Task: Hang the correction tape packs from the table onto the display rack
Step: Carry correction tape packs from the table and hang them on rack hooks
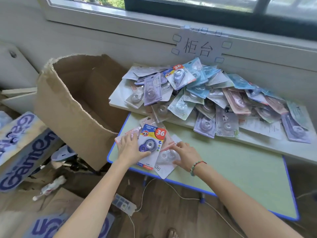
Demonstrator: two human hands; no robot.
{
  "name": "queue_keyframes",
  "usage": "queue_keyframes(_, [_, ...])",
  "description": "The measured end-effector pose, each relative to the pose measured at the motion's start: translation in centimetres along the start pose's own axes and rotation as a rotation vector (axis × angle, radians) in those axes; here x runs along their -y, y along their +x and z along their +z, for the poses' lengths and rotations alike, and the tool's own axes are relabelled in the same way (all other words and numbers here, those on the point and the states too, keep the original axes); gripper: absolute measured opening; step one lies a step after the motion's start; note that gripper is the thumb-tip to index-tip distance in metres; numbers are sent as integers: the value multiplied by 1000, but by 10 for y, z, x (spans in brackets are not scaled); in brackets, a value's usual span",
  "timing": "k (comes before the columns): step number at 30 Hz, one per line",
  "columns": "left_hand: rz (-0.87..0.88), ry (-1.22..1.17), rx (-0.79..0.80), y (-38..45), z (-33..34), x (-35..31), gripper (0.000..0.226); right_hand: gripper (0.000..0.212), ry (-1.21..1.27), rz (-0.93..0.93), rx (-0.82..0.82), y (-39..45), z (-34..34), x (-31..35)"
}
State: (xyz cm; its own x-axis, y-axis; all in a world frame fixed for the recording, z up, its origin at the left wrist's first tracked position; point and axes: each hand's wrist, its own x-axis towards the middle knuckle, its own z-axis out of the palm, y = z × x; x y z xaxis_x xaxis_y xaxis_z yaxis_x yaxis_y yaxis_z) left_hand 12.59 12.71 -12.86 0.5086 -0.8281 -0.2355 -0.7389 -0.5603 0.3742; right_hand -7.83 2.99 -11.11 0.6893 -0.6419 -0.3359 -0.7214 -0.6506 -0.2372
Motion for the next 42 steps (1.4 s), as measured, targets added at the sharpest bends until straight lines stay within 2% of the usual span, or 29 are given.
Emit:
queue_keyframes(5, [15,49,-7,-1,5,-14,99,62,-19,146,29,-12,-12,-40])
queue_keyframes(8, [52,55,-2,-3,5,-21,91,67,109,248,1,-14,-7,-40])
queue_keyframes(11, [120,-4,33,-6,10,-27,76,62,264,319,-71,-13,3,-24])
queue_keyframes(17, [70,-15,44,-9,19,-35,79,43,245,374,-107,-24,12,-24])
queue_keyframes(20, [58,29,70,-13,20,-40,85,58,282,438,-131,-37,13,-39])
queue_keyframes(23, [36,49,67,-14,20,-45,90,74,198,559,-172,-50,12,-48])
queue_keyframes(29, [-7,36,79,-22,20,-56,107,107,135,607,-112,-63,30,-40])
queue_keyframes(37, [-8,9,94,-35,24,-58,106,102,100,667,-54,-91,46,-29])
queue_keyframes(42, [7,24,107,-44,28,-60,108,104,203,701,-68,-96,54,-19])
